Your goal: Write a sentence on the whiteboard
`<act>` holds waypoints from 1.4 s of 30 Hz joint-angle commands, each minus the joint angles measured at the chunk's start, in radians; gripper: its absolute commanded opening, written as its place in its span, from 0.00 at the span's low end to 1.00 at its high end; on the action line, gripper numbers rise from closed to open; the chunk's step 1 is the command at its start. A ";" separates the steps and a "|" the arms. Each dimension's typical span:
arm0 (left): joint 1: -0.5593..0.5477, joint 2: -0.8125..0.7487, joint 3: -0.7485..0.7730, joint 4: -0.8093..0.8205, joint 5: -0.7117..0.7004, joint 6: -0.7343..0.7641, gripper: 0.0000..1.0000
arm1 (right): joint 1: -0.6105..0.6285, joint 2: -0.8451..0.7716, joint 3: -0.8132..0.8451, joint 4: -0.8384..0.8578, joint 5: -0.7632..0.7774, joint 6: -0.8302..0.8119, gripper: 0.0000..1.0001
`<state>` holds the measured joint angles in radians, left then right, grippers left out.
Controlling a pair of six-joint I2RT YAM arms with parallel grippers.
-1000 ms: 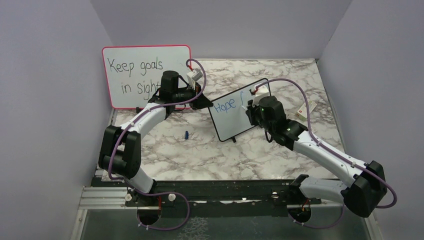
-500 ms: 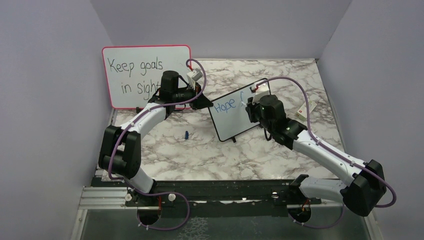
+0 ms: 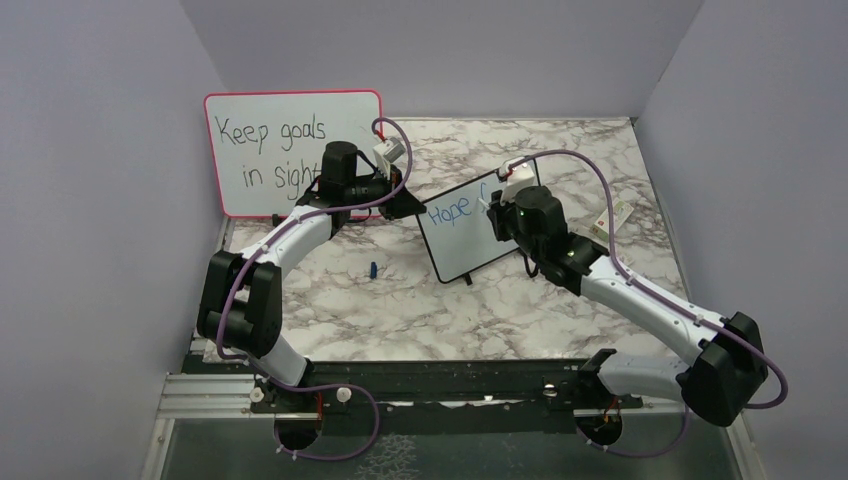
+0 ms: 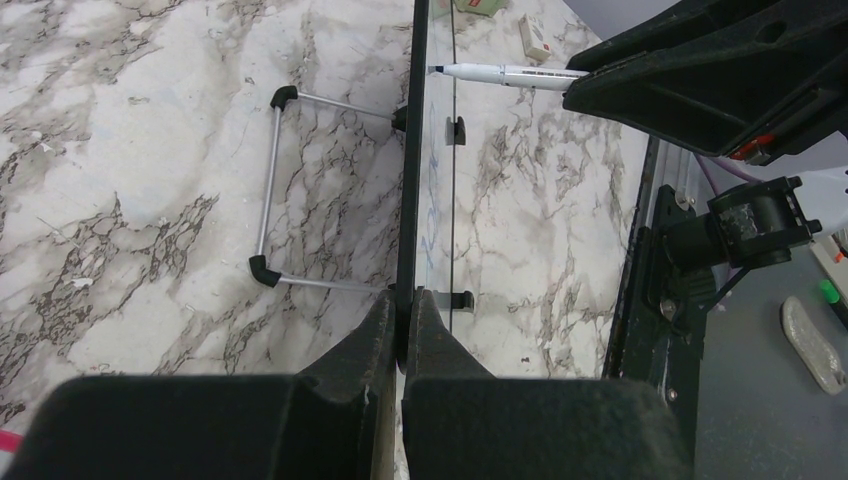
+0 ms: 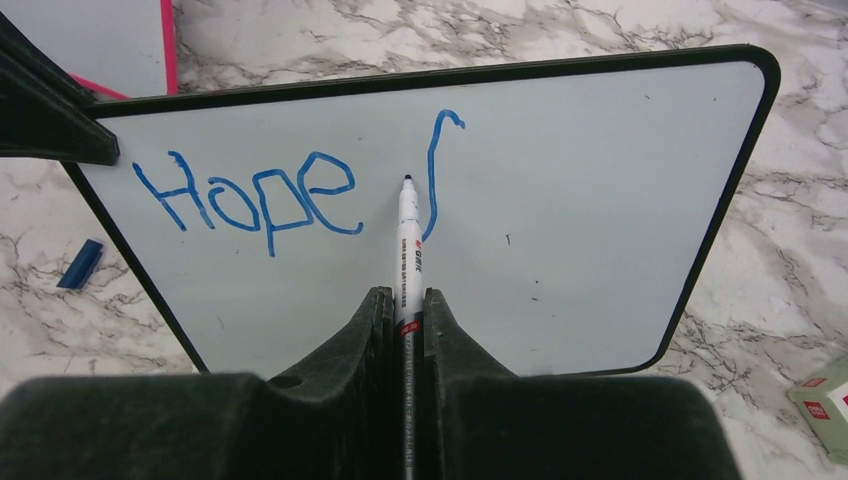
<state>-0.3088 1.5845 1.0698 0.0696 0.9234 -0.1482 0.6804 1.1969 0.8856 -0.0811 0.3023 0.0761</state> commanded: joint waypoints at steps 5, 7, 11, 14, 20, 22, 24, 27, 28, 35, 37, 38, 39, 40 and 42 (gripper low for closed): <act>-0.001 0.016 0.009 -0.057 0.010 0.039 0.00 | -0.005 0.028 0.039 0.034 0.055 -0.024 0.01; -0.001 0.016 0.009 -0.057 0.009 0.038 0.00 | -0.009 0.026 0.041 0.027 0.067 -0.025 0.01; -0.001 0.018 0.009 -0.059 0.011 0.039 0.00 | -0.014 0.022 0.038 0.019 0.085 -0.027 0.01; -0.001 0.019 0.010 -0.059 0.009 0.039 0.00 | -0.016 0.020 0.037 0.018 0.087 -0.029 0.01; -0.001 0.019 0.009 -0.059 0.006 0.039 0.00 | -0.021 0.020 0.034 0.022 0.091 -0.025 0.01; -0.001 0.019 0.009 -0.059 0.005 0.039 0.00 | -0.023 0.017 0.035 0.024 0.075 -0.025 0.01; -0.001 0.019 0.009 -0.059 0.006 0.039 0.00 | -0.023 0.008 0.036 0.024 0.060 -0.026 0.01; -0.001 0.019 0.009 -0.059 0.001 0.038 0.00 | -0.025 -0.011 0.032 0.024 0.055 -0.030 0.01; -0.001 0.019 0.010 -0.059 0.001 0.038 0.00 | -0.025 -0.016 0.032 0.022 0.050 -0.034 0.01; -0.001 0.020 0.012 -0.062 0.000 0.038 0.00 | -0.026 -0.037 0.031 0.019 0.056 -0.043 0.01; -0.001 0.020 0.012 -0.063 0.000 0.039 0.00 | -0.028 -0.030 0.034 0.017 0.057 -0.044 0.01; -0.001 0.020 0.012 -0.063 0.002 0.039 0.00 | -0.028 -0.027 0.034 0.018 0.055 -0.044 0.01; -0.001 0.020 0.012 -0.063 0.002 0.039 0.00 | -0.029 -0.024 0.033 0.019 0.054 -0.044 0.01; -0.001 0.021 0.012 -0.065 0.002 0.039 0.00 | -0.030 -0.024 0.033 0.022 0.052 -0.044 0.01; -0.001 0.020 0.012 -0.065 0.001 0.039 0.00 | -0.031 -0.021 0.032 0.024 0.049 -0.042 0.01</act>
<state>-0.3088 1.5845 1.0718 0.0654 0.9234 -0.1478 0.6575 1.1816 0.8967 -0.0772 0.3592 0.0460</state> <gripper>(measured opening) 0.021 0.156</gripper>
